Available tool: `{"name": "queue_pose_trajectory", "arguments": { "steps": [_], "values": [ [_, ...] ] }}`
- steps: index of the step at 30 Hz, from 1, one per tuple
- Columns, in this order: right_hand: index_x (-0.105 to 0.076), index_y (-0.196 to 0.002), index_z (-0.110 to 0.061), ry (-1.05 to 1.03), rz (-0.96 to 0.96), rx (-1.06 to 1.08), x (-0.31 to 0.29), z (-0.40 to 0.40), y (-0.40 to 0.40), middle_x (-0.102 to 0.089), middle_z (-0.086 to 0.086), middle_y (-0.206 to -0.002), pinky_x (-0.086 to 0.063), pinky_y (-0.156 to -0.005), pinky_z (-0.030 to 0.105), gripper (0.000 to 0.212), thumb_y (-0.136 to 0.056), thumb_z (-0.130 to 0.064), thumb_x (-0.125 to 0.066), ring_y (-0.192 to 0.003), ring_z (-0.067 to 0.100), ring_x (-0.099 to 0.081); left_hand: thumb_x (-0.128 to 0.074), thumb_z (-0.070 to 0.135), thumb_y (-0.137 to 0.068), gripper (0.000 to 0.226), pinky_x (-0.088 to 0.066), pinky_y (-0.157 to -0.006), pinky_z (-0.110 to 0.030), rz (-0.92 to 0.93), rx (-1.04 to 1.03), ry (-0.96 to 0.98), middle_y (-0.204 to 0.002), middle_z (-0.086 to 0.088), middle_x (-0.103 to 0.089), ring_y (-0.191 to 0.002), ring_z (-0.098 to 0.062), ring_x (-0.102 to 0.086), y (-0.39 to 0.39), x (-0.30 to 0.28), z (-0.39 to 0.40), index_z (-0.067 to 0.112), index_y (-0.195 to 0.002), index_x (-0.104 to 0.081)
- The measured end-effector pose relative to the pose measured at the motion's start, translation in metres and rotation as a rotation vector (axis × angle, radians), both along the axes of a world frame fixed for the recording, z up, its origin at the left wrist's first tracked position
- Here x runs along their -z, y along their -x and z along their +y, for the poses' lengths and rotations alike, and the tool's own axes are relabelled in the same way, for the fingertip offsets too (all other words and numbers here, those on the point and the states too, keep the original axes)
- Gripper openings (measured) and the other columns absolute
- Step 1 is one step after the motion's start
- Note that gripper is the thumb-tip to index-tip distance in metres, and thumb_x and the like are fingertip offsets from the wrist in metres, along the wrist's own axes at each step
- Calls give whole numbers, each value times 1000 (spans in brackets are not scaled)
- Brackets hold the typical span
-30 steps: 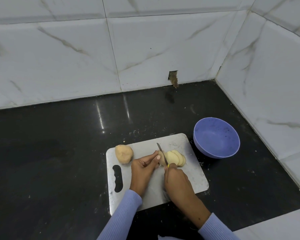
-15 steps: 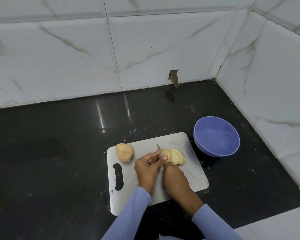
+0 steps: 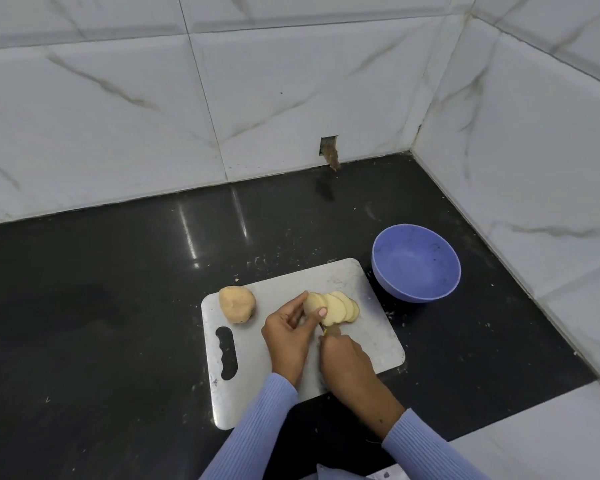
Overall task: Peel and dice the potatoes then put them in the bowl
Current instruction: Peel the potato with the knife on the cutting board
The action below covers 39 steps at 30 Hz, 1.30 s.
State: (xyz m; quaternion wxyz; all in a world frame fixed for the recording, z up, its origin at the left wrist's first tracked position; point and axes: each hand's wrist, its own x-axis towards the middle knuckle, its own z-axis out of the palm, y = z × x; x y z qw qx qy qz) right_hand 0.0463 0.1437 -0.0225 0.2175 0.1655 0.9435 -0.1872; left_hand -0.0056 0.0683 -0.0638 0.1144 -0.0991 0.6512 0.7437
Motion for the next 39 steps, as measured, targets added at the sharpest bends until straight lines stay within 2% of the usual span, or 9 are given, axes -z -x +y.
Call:
{"name": "queue_pose_trajectory", "arguments": {
  "steps": [4, 9, 11, 16, 22, 26, 31, 35, 39],
  "values": [
    [-43, -119, -3, 58, 6, 44, 0, 4, -16, -59, 13, -114, -35, -73, 29, 31, -104, -22, -24, -104, 28, -57, -80, 5, -70, 45, -51, -95, -37, -19, 2, -34, -109, -4, -71, -105, -15, -66, 0, 0, -3, 12, -113, -67],
    [-48, -113, -7, 92, -56, 29, -2, 21, -39, -58, 5, -97, -46, -76, 30, 33, -104, -30, -26, -87, 21, -58, -80, 8, -70, 44, -50, -96, -39, -5, 24, -31, -111, -3, -70, -105, -13, -65, -1, -1, -9, 17, -111, -67],
    [-52, -104, -10, 138, -55, 46, -6, 31, -45, -58, 3, -91, -45, -66, 22, 33, -104, -32, -28, -81, 17, -59, -80, 12, -70, 44, -50, -97, -39, 8, 41, -20, -111, -1, -70, -105, -12, -65, -1, -2, -12, 16, -112, -67],
    [-41, -65, -21, 261, 281, 212, -30, 44, -30, -50, -4, -63, -33, -48, 15, 35, -97, -34, -47, -58, 9, -51, -81, 11, -71, 40, -50, -96, -38, 43, 80, 25, -109, 2, -71, -105, -10, -65, 0, -5, -17, 16, -109, -68],
    [-38, -65, -26, 250, 511, 273, -19, 23, 25, -53, -7, -61, -30, -50, 14, 38, -82, -36, -70, -56, 6, -49, -77, 6, -75, 30, -51, -89, -21, 133, 81, 90, -104, 7, -70, -104, -6, -64, 3, -9, -17, 21, -100, -69],
    [-52, -80, -18, 306, 518, 299, -9, 24, 36, -67, -7, -72, -44, -57, 17, 31, -77, -39, -75, -67, 9, -63, -75, 1, -76, 29, -49, -81, -13, 180, 100, 93, -102, 11, -70, -100, -4, -65, 6, -9, -21, 21, -97, -70],
    [-55, -77, -13, 354, 576, 296, -1, 26, 42, -67, -4, -69, -54, -63, 29, 24, -77, -25, -76, -64, 9, -64, -82, 0, -67, 43, -50, -82, -16, 184, 172, 122, -102, 13, -71, -102, -4, -63, 8, -3, -21, 24, -101, -70],
    [-55, -73, -13, 403, 590, 307, 3, 31, 41, -67, -1, -69, -51, -62, 22, 24, -76, -19, -78, -66, 11, -64, -86, 6, -62, 63, -46, -94, -19, 231, 259, 250, -119, 12, -64, -111, -2, -58, 15, 5, -24, 27, -117, -64],
    [-55, -74, -13, 407, 579, 308, 7, 34, 42, -68, -1, -71, -45, -59, 12, 24, -76, -18, -78, -67, 9, -64, -85, 8, -64, 58, -49, -91, -23, 285, 262, 298, -114, 10, -66, -106, -7, -60, 15, 6, -22, 32, -113, -64]
  ]
}}
